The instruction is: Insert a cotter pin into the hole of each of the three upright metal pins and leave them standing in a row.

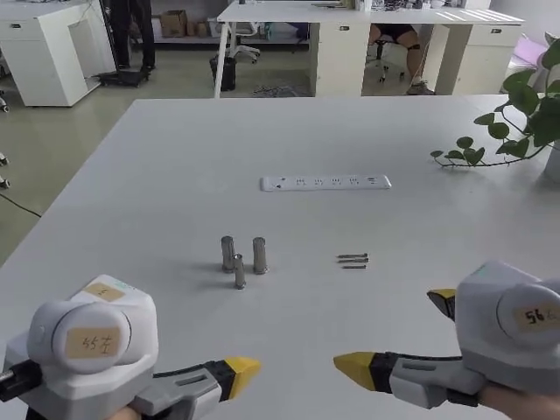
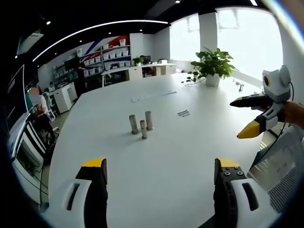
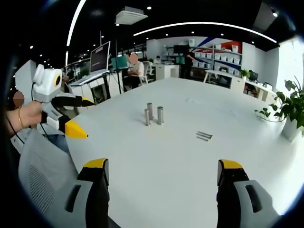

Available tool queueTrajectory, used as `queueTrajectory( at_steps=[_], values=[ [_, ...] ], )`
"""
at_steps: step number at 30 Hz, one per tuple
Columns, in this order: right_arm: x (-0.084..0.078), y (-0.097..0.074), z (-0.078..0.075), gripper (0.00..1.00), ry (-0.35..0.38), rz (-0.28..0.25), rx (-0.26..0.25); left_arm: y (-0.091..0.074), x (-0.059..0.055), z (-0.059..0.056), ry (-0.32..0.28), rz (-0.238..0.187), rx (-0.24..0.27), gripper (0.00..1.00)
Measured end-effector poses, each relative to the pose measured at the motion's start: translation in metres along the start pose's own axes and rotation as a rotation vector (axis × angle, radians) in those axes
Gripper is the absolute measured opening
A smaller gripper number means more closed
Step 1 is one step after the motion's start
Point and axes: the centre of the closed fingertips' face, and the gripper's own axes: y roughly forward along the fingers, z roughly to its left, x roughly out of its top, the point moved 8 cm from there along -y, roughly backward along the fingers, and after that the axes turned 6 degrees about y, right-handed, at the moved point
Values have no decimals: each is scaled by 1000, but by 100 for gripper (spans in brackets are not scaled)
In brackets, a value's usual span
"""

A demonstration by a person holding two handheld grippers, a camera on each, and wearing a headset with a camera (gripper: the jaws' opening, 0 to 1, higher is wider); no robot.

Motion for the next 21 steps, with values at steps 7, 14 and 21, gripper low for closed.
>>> queueTrajectory(
  at_steps=[7, 14, 21],
  values=[
    [1, -3, -3, 98, 9, -15, -30, 0, -3, -1, -10, -3, 2, 99],
    [-1, -4, -6, 98, 25, -19, -28, 0, -5, -1, -13, -1, 1, 99],
    [-3, -3, -4, 97, 18, -12, -8, 1, -4, -1, -20, -12, -3, 99]
  ],
)
